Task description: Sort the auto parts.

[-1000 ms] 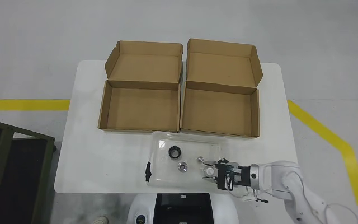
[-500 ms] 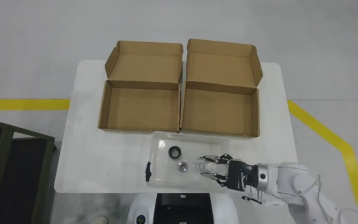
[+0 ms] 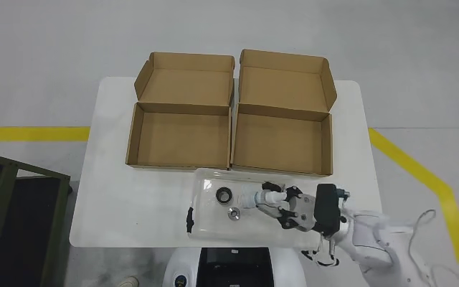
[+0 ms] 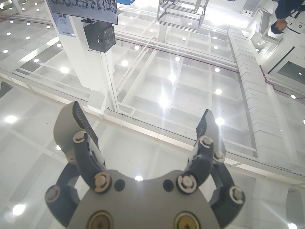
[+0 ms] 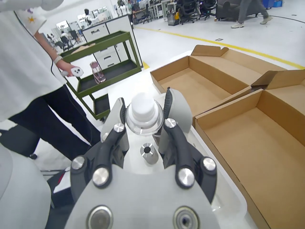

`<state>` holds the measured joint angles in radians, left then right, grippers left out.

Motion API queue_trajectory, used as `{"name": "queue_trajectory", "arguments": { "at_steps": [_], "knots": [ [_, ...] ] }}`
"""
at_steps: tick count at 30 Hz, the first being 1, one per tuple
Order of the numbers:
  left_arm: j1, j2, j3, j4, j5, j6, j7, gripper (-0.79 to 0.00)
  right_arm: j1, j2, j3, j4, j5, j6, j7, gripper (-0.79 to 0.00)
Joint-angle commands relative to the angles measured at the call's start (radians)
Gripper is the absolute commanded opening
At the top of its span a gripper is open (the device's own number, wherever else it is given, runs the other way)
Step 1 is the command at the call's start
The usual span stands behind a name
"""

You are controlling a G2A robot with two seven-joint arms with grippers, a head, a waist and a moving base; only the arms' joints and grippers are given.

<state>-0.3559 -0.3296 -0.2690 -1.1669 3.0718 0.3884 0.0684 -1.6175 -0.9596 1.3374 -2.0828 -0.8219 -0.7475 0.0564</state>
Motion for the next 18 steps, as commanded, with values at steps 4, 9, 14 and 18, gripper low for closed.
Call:
{"name": "queue_trajectory", "arguments": {
  "at_steps": [4, 9, 14, 18],
  "knots": [
    [0.0, 0.0, 0.0, 0.0, 0.0, 0.0, 0.0, 0.0, 0.031, -0.012, -0.019, 0.008, 0.08, 0.085, -0.051, -0.785],
    [0.0, 0.0, 0.0, 0.0, 0.0, 0.0, 0.0, 0.0, 0.048, -0.024, -0.028, 0.015, 0.167, 0.154, -0.099, -0.785],
    [0.0, 0.0, 0.0, 0.0, 0.0, 0.0, 0.0, 0.0, 0.058, -0.034, -0.038, 0.016, 0.271, 0.164, -0.141, -0.785],
    [0.0, 0.0, 0.0, 0.0, 0.0, 0.0, 0.0, 0.0, 0.064, -0.04, -0.045, 0.013, 0.334, 0.163, -0.159, -0.785]
  ]
}}
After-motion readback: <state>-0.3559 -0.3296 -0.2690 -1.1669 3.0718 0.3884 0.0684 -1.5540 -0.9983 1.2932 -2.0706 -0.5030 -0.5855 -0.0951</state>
